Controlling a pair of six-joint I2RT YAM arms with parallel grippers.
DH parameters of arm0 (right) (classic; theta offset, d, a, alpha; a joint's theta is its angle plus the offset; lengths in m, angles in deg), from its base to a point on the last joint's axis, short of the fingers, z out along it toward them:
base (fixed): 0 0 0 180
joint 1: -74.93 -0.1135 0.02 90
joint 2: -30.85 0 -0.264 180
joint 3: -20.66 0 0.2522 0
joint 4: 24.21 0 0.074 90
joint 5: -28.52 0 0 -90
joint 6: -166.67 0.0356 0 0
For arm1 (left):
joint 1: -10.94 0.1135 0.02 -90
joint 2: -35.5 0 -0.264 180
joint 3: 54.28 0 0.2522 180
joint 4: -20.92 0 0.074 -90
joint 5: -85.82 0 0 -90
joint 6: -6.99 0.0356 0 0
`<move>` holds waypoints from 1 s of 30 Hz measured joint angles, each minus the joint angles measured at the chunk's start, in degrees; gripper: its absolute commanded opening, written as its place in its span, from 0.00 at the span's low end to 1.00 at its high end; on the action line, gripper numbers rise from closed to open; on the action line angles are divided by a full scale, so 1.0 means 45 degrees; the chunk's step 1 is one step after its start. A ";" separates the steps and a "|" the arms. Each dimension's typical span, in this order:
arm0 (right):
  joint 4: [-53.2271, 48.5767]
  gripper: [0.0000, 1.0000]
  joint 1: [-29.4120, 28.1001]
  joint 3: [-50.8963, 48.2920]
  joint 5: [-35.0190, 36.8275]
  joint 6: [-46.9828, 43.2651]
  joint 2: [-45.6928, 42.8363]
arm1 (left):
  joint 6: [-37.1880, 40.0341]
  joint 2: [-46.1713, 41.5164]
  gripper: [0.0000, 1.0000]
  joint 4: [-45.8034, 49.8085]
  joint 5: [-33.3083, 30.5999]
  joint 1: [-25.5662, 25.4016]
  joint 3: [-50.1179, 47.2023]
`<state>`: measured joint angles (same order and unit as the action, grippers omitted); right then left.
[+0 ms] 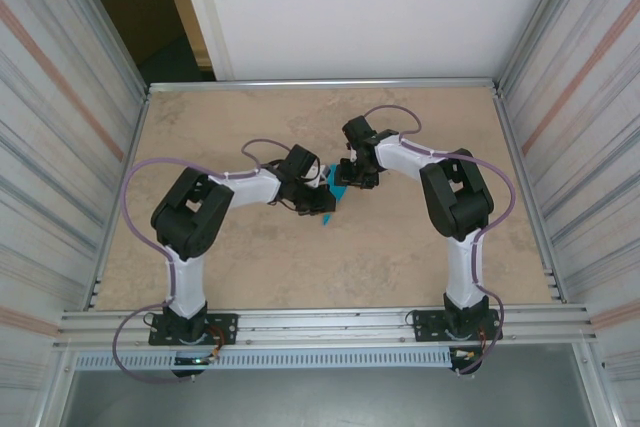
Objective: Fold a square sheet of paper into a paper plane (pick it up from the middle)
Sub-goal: Fold the wing for the fifth time at the center of the table.
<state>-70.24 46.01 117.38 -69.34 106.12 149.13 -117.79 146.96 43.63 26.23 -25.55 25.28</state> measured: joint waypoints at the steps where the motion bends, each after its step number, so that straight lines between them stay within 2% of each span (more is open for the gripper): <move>1: -0.0044 0.49 0.0000 0.0029 0.0029 0.0000 0.0024 | -0.0010 -0.0073 0.16 -0.0053 0.0000 0.0000 0.0000; 30: -0.0476 0.46 0.0000 0.0384 0.0126 -0.0005 0.0262 | -0.0287 0.0151 0.15 0.0092 -0.0549 0.0019 0.0053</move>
<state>-72.38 46.01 119.11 -68.77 106.10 150.31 -119.08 147.64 44.05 23.76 -25.46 25.52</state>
